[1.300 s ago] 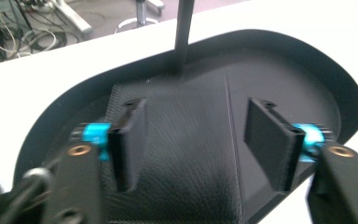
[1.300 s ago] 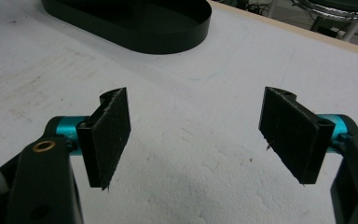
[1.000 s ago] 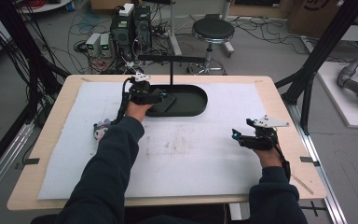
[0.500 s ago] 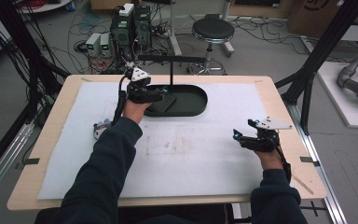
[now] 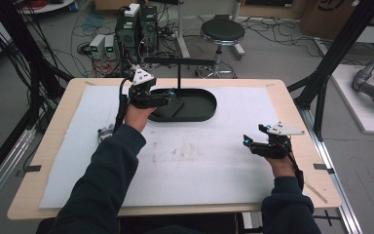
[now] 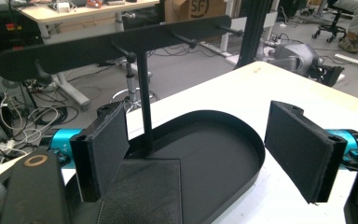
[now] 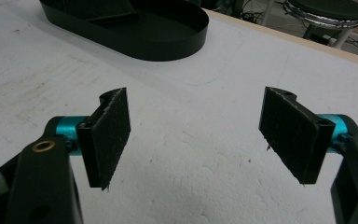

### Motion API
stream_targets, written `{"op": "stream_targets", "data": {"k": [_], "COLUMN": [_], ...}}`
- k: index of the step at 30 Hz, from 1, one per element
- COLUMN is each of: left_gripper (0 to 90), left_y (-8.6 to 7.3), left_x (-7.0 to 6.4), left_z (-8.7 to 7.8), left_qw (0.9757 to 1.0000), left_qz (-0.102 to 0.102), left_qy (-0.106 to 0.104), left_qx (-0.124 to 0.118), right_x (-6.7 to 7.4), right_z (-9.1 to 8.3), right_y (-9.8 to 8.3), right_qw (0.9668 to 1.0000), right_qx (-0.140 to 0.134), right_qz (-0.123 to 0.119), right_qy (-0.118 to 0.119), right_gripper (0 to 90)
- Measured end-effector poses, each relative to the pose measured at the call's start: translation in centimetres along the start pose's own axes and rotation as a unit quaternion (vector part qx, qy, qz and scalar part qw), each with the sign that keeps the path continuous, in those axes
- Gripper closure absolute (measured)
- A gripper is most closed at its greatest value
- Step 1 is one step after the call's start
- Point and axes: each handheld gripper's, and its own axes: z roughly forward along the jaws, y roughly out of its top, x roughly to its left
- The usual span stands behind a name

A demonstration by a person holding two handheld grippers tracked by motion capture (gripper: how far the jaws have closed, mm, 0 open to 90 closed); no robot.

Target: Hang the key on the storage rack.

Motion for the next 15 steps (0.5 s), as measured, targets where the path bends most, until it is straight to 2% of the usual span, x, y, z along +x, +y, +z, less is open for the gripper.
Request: {"op": "stream_targets", "data": {"k": [6, 11, 15], "left_gripper": [21.5, 21.5, 21.5], "left_y": [-0.6, -1.1, -1.9], "left_x": [-0.1, 0.1, 0.6], "left_z": [-2.3, -5.7, -7.8], "left_qw": [0.9999, 0.9991, 0.9979], "left_qz": [-0.004, -0.014, -0.024], "left_qy": [0.015, 0.038, 0.058], "left_qx": [-0.002, -0.015, -0.016], "right_x": [0.1, 0.3, 0.2], "right_z": [0.3, 0.4, 0.3], "right_y": [0.0, 0.0, -0.1], "right_qw": [1.0000, 0.9999, 0.9999], "right_qx": [0.001, 0.006, 0.005], "right_qz": [-0.002, -0.006, -0.005], "right_qy": [0.003, 0.008, 0.009], "right_gripper": [25.1, 25.1, 25.1]}}
